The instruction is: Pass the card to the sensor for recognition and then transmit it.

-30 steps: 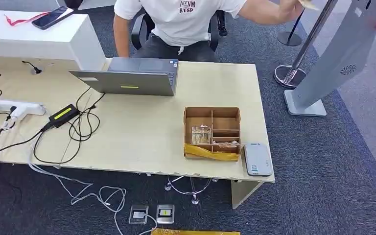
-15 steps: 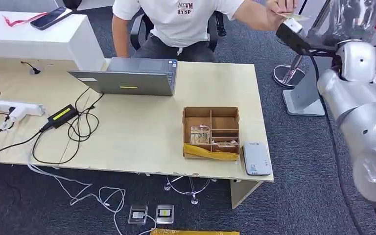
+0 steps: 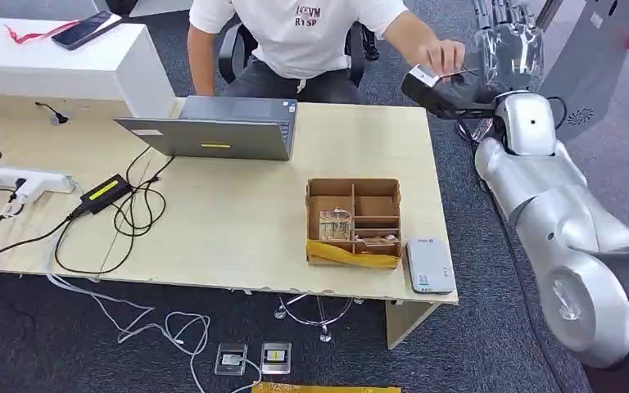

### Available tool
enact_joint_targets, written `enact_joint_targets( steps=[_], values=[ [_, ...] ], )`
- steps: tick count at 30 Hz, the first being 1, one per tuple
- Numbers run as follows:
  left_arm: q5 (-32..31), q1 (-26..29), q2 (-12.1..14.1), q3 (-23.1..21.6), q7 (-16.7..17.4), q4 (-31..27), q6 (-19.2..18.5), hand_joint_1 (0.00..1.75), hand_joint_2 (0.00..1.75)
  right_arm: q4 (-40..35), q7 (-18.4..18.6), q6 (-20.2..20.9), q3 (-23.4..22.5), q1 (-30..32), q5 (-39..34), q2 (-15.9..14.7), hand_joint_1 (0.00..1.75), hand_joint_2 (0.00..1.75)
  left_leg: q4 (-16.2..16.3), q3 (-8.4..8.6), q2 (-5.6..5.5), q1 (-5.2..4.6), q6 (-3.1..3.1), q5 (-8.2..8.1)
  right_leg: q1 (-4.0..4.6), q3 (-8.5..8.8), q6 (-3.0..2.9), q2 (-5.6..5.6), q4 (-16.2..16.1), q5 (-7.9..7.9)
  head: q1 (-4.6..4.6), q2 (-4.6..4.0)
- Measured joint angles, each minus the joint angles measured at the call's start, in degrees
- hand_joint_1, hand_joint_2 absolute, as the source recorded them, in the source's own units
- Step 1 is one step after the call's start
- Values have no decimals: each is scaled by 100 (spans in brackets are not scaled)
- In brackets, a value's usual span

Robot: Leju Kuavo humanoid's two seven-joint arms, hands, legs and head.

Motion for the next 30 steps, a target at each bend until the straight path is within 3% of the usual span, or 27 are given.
enact_joint_targets(
  steps=[1, 2, 3, 5, 6, 30],
  values=[
    [0, 0, 0, 0, 0, 0, 0, 0, 0, 2, 2, 0, 4, 17, 0, 11, 0, 175, 0, 0, 0, 0, 0, 0, 0, 0, 0, 0, 0, 0, -2, 0],
    [-2, 1, 2, 0, 0, 0, -2, 0, 0, 2, 2, 0, 17, 30, 0, 39, 12, 175, 0, 0, 0, 0, 0, 0, 0, 0, 0, 0, 0, 0, 0, 0],
    [-2, 1, 2, 0, 0, 0, -2, 0, 0, 4, 0, 2, 33, 39, 0, 50, 98, 175, 0, 0, 0, 0, 0, 0, 0, 0, 0, 0, 0, 0, -2, 0],
    [-4, 3, 4, 0, 0, 0, -4, 0, 0, 15, -7, 9, 42, 54, 0, 74, 98, 175, 0, 0, 1, 0, 0, 0, 0, 0, 0, 1, 0, 0, 0, 0],
    [-4, 4, 7, 0, 0, 0, -7, 0, 0, 17, -22, 15, 42, 67, 0, 87, 175, 175, 0, 0, 2, 0, 0, 0, 0, -1, 0, 0, 0, 0, -2, 0],
    [-52, 12, 15, -2, 0, -2, -33, 0, 0, 20, -109, 236, 103, 99, 0, 230, 175, 175, 0, -3, 2, 1, 0, 0, 2, -5, -1, 1, 0, 1, -2, 0]
  ],
)
